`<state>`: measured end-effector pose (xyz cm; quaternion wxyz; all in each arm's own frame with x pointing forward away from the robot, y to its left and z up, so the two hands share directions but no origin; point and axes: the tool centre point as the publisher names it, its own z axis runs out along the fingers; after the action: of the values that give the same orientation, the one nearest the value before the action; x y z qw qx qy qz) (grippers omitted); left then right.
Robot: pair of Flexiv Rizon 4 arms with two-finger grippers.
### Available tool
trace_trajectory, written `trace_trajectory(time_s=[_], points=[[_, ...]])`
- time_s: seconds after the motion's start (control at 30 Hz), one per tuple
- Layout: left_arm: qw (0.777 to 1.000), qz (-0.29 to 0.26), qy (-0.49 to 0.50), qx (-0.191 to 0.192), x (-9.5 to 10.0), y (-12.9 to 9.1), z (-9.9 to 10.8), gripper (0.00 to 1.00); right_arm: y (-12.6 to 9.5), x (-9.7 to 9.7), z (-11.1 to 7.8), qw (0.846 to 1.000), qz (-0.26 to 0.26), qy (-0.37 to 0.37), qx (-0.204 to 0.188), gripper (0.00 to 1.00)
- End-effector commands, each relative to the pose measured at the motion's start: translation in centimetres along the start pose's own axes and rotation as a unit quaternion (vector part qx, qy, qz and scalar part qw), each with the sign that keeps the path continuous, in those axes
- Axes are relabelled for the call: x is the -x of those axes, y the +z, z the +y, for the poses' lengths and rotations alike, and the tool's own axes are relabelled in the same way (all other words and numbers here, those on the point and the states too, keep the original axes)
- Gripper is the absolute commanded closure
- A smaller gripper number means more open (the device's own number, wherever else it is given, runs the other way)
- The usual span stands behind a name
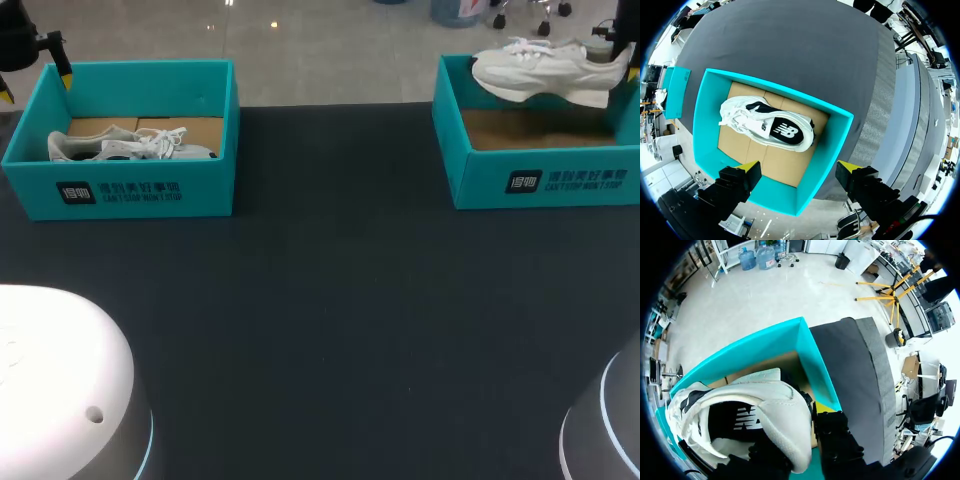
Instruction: Take the shoe out of the shoebox, open the shoe tongue, remove and reinsert the insole, then place the shoe into the shoebox
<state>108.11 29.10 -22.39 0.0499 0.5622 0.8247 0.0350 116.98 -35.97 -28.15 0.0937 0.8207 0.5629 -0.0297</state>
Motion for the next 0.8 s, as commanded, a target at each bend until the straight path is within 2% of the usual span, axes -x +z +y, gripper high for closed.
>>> trace_trajectory(time_s=[0.03,0.3,0.5,0.8], points=[[1.0,0.001,0.001,0.0,0.0,0.0,0.0,0.0,-4.0,0.5,-2.7,0.999,-0.002,0.0,0.05,1.0],[1.0,0.001,0.001,0.0,0.0,0.0,0.0,0.0,-7.4,0.2,-3.7,0.997,-0.005,-0.013,0.07,1.0],[1.0,0.001,0.001,0.0,0.0,0.0,0.0,0.0,-9.1,-0.2,-4.3,0.997,-0.003,-0.016,0.077,1.0],[1.0,0.001,0.001,0.0,0.0,0.0,0.0,0.0,-9.6,-0.4,-4.4,0.997,0.003,0.001,0.075,1.0]])
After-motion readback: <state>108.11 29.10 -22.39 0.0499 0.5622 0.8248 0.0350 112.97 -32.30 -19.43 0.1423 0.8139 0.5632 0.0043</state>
